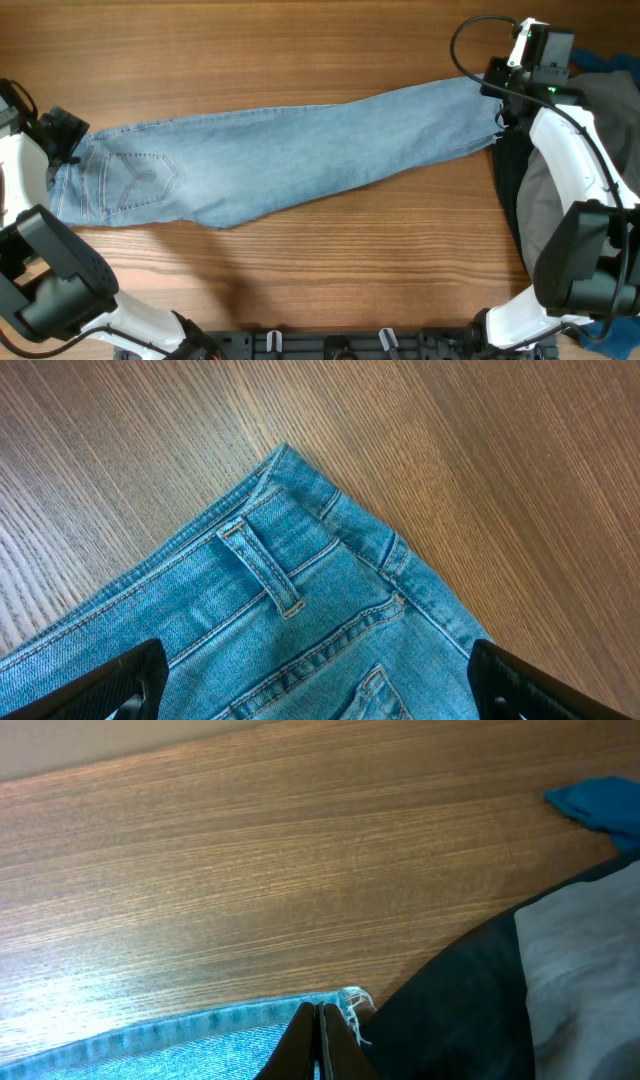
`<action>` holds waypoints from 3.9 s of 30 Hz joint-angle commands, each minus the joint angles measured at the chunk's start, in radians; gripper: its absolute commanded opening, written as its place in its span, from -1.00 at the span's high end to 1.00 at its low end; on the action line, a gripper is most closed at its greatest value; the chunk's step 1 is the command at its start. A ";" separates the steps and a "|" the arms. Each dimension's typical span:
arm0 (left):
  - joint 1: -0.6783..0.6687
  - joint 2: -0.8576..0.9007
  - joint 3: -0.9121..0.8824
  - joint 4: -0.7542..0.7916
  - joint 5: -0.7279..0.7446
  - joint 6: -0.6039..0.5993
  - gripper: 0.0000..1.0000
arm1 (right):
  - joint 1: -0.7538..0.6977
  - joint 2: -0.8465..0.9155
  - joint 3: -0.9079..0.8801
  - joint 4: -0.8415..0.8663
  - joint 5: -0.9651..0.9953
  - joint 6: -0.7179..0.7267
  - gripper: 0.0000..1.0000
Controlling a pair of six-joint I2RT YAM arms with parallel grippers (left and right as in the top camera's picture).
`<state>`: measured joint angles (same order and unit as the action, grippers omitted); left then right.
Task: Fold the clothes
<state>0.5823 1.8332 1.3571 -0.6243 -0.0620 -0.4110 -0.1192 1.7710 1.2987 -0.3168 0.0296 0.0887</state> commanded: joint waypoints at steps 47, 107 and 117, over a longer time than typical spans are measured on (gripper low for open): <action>0.040 0.135 0.015 0.119 -0.028 0.198 -0.76 | -0.002 0.088 -0.049 -0.344 -0.274 0.020 -0.99; 0.057 0.185 -0.013 0.165 -0.066 0.198 0.06 | -0.003 0.244 -0.049 -0.313 -0.194 0.071 -0.89; 0.062 0.166 -0.010 0.188 -0.066 0.199 0.92 | -0.003 0.244 -0.049 -0.315 -0.194 0.070 -0.89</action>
<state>0.6380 2.0052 1.3548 -0.4438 -0.1230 -0.2180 -0.1204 1.9636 1.2602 -0.6323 -0.1749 0.1459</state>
